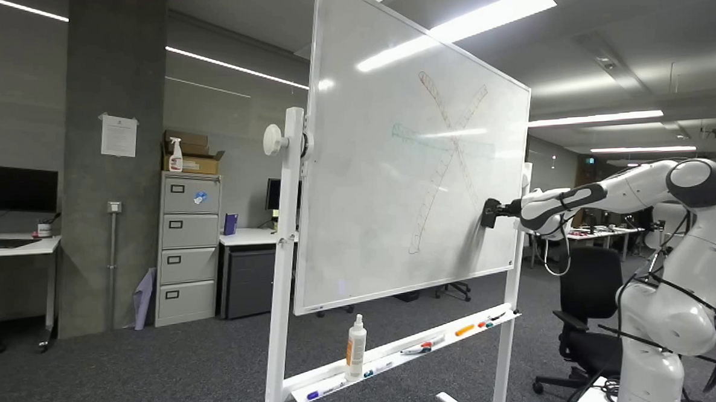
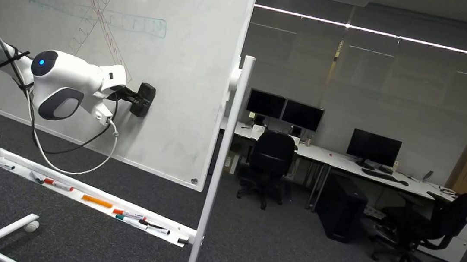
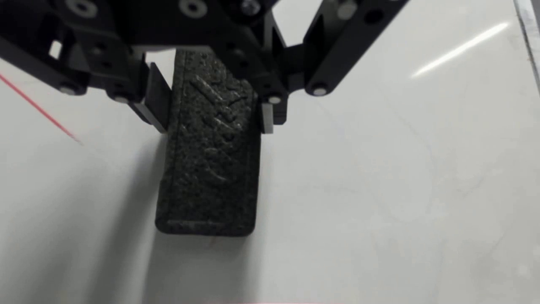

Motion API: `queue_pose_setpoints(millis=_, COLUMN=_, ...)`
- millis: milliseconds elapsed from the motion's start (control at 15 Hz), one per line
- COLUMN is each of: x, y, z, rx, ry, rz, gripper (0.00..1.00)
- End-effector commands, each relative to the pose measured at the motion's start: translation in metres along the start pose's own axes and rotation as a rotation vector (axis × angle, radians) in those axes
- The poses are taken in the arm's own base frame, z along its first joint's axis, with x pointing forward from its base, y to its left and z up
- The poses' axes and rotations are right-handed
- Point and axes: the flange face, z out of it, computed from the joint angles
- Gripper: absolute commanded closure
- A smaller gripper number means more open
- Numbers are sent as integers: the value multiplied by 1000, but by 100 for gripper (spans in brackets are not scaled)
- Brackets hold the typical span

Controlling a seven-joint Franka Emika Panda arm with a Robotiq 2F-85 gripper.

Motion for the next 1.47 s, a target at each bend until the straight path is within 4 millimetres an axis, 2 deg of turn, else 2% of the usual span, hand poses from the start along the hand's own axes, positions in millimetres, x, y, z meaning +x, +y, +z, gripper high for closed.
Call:
queue_pose_setpoints(millis=0, x=3, y=12, z=8, rx=-35, ry=-1, rz=12, gripper=70)
queue_pose_setpoints(millis=200, x=-13, y=14, z=13, rx=-22, ry=-36, rz=5, gripper=70)
queue_pose_setpoints(millis=267, x=-28, y=8, z=17, rx=8, ry=-63, rz=8, gripper=70)
queue_pose_setpoints(millis=400, x=-44, y=1, z=23, rx=46, ry=-94, rz=1, gripper=70)
queue_pose_setpoints(millis=533, x=-52, y=-2, z=30, rx=60, ry=-112, rz=-12, gripper=70)
queue_pose_setpoints(millis=1000, x=-46, y=-9, z=31, rx=104, ry=-89, rz=-56, gripper=70)
queue_pose_setpoints(millis=1400, x=-42, y=-40, z=29, rx=156, ry=-79, rz=-143, gripper=70)
